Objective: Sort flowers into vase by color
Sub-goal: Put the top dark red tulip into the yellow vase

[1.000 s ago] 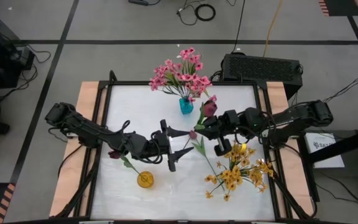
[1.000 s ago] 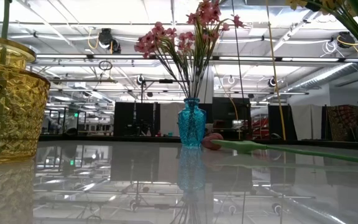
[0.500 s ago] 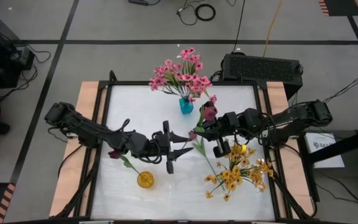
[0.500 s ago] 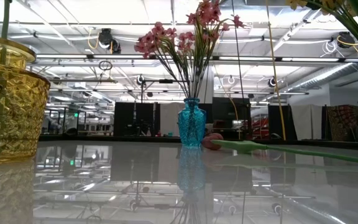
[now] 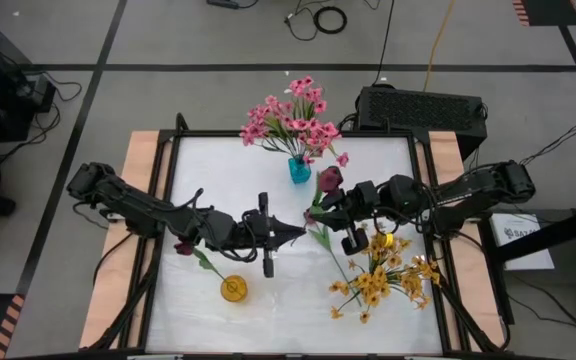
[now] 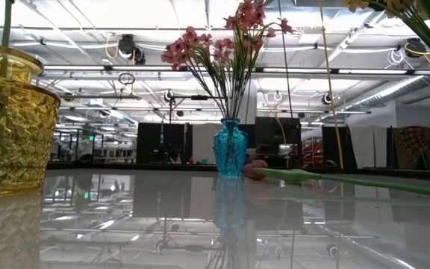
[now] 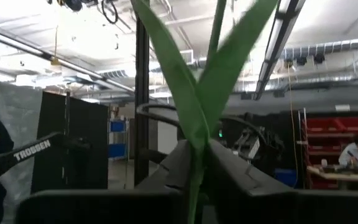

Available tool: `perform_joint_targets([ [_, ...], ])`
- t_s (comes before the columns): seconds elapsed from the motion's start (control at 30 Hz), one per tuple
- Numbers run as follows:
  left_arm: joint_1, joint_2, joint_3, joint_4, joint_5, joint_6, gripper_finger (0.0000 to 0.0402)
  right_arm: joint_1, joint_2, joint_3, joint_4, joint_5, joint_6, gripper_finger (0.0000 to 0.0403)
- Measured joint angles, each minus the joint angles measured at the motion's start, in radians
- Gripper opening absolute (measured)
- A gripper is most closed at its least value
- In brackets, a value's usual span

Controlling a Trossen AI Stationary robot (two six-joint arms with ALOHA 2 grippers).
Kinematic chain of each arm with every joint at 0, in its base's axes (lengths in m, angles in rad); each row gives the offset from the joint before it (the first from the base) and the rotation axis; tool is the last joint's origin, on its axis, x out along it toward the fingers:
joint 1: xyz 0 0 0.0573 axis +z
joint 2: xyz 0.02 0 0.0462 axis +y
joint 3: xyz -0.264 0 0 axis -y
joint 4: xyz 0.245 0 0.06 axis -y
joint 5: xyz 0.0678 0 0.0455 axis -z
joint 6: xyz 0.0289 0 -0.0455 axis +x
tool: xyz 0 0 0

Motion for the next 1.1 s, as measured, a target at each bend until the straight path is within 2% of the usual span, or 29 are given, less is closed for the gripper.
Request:
perform_joint_targets([
  [0.27, -0.009, -0.060, 0.000, -0.136, 0.002, -0.021, 0.0012, -0.002, -0.020, 0.000, -0.147, 0.002, 0.003, 0.0141],
  [0.43, -0.024, -0.095, 0.000, -0.265, 0.004, -0.055, 0.0012, -0.003, -0.035, 0.000, -0.181, 0.002, -0.002, 0.0178],
  [1.1, -0.030, -0.100, 0.000, -0.306, 0.003, -0.056, 0.0012, 0.000, -0.034, 0.000, -0.211, 0.001, -0.010, 0.0177],
])
